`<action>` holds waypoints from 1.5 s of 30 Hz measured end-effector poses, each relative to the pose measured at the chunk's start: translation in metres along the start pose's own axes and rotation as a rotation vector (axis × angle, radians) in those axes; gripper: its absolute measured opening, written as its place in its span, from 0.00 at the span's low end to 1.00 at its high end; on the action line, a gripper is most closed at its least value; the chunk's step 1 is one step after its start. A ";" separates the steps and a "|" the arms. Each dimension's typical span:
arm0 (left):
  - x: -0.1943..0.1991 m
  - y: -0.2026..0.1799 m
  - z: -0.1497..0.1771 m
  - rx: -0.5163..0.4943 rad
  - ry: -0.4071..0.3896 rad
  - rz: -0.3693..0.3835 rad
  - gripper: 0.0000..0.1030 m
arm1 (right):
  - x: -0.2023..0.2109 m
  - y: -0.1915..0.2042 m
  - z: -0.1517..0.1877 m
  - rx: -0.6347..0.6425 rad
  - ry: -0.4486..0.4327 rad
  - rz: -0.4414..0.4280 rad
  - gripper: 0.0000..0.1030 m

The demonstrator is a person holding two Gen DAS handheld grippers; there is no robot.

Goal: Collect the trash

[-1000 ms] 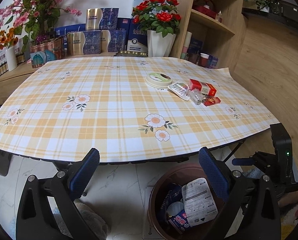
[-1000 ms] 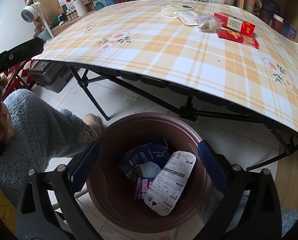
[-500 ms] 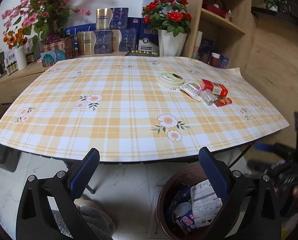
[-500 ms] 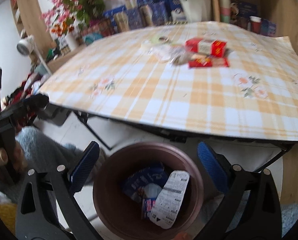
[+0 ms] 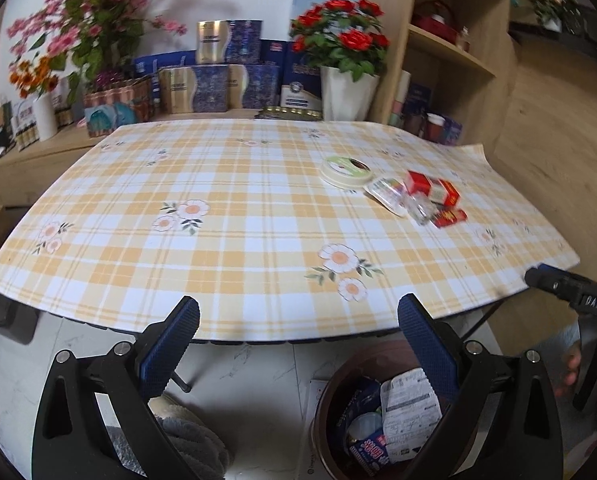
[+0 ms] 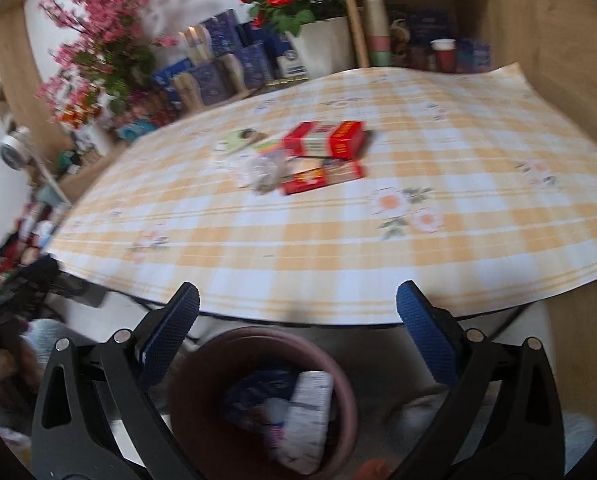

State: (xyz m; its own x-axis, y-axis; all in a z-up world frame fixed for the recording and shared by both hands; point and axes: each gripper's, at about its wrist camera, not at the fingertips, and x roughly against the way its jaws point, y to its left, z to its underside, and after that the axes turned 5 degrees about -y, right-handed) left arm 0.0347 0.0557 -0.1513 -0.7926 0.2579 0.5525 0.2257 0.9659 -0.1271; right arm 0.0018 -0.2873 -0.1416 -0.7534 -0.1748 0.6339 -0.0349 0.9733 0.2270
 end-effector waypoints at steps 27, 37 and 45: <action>-0.010 0.041 -0.021 0.077 -0.054 -0.082 0.94 | -0.132 -0.009 -0.140 -0.066 0.115 0.212 0.94; -0.012 0.045 -0.019 0.086 -0.046 -0.075 0.94 | -0.212 0.004 -0.150 -0.168 0.263 0.340 0.94; -0.024 0.043 -0.024 0.106 -0.001 -0.022 0.94 | -0.209 0.000 -0.153 -0.113 0.255 0.302 0.88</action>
State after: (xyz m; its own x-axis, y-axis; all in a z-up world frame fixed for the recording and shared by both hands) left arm 0.0772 0.0910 -0.1506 -0.7975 0.2366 0.5550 0.1474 0.9684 -0.2011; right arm 0.2594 -0.2738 -0.1611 -0.5312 0.0710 0.8443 0.2462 0.9664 0.0737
